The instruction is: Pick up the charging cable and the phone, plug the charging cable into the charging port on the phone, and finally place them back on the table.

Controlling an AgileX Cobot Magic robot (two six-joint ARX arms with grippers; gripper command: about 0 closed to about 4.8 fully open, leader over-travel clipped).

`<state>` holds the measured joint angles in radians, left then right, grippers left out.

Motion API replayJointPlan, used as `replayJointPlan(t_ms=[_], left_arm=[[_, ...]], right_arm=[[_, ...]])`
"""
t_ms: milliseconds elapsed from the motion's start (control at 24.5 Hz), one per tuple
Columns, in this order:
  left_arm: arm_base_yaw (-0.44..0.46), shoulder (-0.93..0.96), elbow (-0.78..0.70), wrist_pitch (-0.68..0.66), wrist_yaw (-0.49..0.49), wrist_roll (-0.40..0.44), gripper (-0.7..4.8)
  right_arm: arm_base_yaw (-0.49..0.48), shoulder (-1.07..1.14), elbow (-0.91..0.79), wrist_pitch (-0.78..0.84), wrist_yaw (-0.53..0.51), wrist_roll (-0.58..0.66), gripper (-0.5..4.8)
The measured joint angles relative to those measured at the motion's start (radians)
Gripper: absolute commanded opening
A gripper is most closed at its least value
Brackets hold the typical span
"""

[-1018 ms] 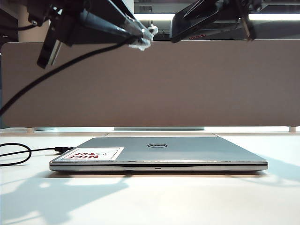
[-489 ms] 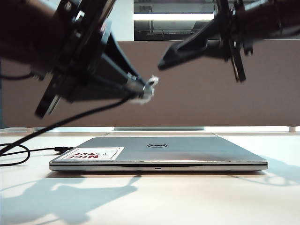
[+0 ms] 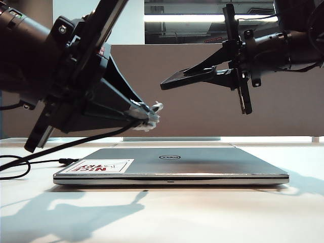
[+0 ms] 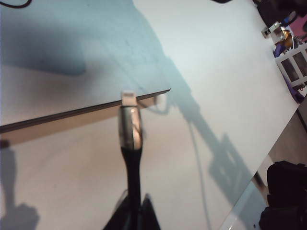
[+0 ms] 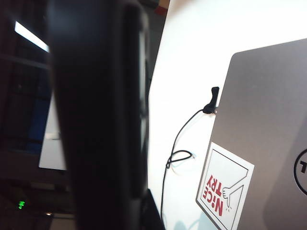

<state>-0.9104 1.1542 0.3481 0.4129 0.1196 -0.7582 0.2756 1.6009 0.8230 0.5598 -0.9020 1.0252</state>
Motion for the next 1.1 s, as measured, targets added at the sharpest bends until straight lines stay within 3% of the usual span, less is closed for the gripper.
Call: replayJointPlan(t_ms=[448, 1100], left_arm=[[0.0, 0.019, 0.0, 0.03, 0.0, -0.026, -0.07], [0.0, 0.019, 0.0, 0.044, 0.0, -0.051, -0.07]], right_arm=[[0.077, 0.01, -0.005, 0.007, 0.018, 0.023, -0.05], [0.085, 0.013, -0.092, 0.024, 0.043, 0.032, -0.06]])
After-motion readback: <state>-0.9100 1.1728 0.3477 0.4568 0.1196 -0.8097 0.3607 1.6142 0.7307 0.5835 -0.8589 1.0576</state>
